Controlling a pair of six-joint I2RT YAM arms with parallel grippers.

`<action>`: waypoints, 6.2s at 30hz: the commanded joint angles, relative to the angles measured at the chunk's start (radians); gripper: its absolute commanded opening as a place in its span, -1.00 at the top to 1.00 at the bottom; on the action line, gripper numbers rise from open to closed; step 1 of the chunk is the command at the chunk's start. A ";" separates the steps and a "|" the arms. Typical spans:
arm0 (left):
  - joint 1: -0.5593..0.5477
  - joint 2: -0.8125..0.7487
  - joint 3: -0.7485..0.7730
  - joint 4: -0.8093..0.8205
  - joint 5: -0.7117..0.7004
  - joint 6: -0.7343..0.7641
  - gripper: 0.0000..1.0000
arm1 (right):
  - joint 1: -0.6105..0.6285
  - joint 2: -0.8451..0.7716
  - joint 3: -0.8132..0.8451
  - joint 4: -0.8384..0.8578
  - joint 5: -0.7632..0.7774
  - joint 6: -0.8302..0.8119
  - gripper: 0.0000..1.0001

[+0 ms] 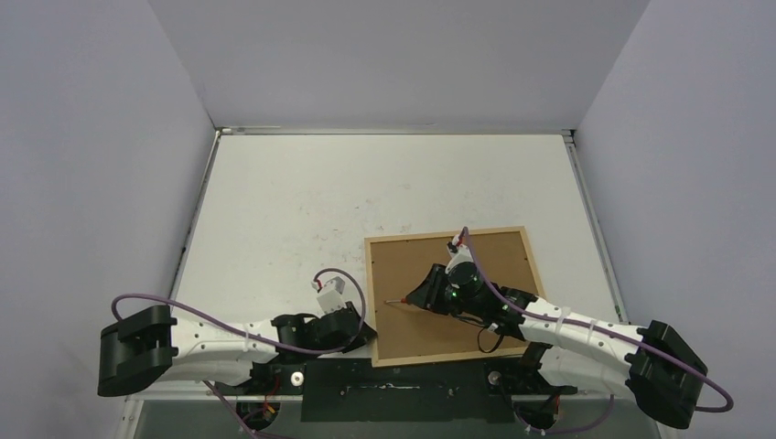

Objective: Take the photo out of the frame
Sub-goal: Release the photo frame item from the photo frame.

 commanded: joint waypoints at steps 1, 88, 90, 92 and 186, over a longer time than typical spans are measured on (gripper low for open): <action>-0.009 -0.041 -0.078 -0.294 -0.012 0.015 1.00 | 0.004 0.003 0.050 -0.016 -0.041 -0.020 1.00; -0.009 -0.032 -0.069 -0.329 -0.001 0.098 1.00 | -0.040 0.322 0.179 0.111 -0.272 -0.163 1.00; -0.009 -0.039 -0.069 -0.336 -0.003 0.096 1.00 | -0.034 0.319 0.190 0.091 -0.263 -0.169 1.00; -0.009 -0.045 -0.071 -0.340 -0.005 0.093 1.00 | -0.024 0.307 0.197 0.072 -0.240 -0.173 1.00; -0.009 -0.065 -0.069 -0.367 -0.015 0.075 1.00 | -0.222 0.366 -0.034 0.449 -0.415 -0.051 1.00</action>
